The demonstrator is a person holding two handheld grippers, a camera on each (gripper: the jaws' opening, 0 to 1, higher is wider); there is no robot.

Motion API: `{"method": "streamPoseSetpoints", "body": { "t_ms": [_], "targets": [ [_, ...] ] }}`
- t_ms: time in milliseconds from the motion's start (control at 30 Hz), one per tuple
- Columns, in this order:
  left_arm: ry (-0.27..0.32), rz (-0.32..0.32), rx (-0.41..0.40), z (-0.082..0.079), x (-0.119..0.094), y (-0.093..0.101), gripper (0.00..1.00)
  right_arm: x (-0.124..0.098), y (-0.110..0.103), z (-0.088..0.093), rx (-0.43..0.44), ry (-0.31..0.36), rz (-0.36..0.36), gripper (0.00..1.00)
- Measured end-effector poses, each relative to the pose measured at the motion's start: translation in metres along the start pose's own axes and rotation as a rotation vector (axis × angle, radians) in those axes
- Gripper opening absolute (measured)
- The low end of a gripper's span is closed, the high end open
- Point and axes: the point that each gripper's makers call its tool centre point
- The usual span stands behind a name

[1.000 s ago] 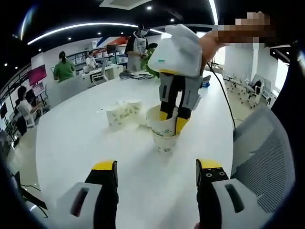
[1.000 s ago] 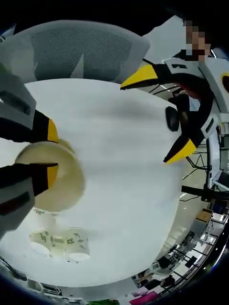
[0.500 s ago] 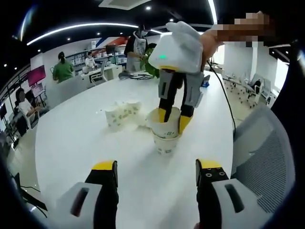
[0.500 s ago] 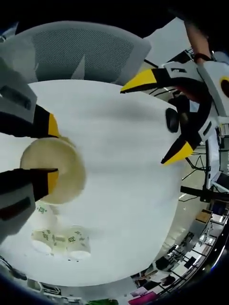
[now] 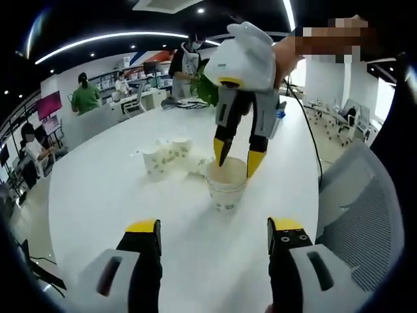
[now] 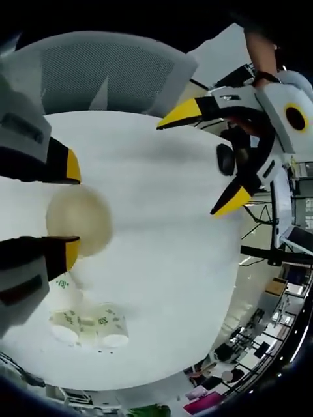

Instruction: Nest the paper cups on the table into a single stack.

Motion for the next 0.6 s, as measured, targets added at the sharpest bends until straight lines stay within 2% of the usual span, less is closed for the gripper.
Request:
{"method": "streamPoseSetpoints", "body": {
  "t_ms": [200, 367, 433, 500, 600],
  "targets": [
    [-0.003, 0.0, 0.011, -0.001, 0.0, 0.002, 0.65, -0.005, 0.002, 0.001, 0.074, 0.066, -0.018, 0.37],
    [-0.004, -0.001, 0.016, -0.003, 0.0, 0.004, 0.64, -0.024, 0.009, -0.001, 0.186, 0.167, -0.008, 0.4],
    [-0.003, 0.0, 0.017, -0.003, 0.0, 0.004, 0.64, -0.028, 0.018, 0.003, 0.234, 0.198, -0.002, 0.41],
    [-0.003, 0.001, 0.02, -0.003, 0.0, 0.004, 0.64, -0.034, 0.017, 0.009, 0.272, 0.218, 0.004, 0.43],
    [-0.001, 0.003, 0.023, -0.005, 0.0, 0.006, 0.64, -0.038, 0.02, 0.018, 0.344, 0.248, -0.004, 0.51]
  ]
}}
Point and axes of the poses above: the point that each gripper's makers call its tool centre point, and the gripper's own axes: x roughly forward along the fingers, y roughly to its right, z roughly out of its underside, and after that the axes turned 15 degrees about -y, right-handed
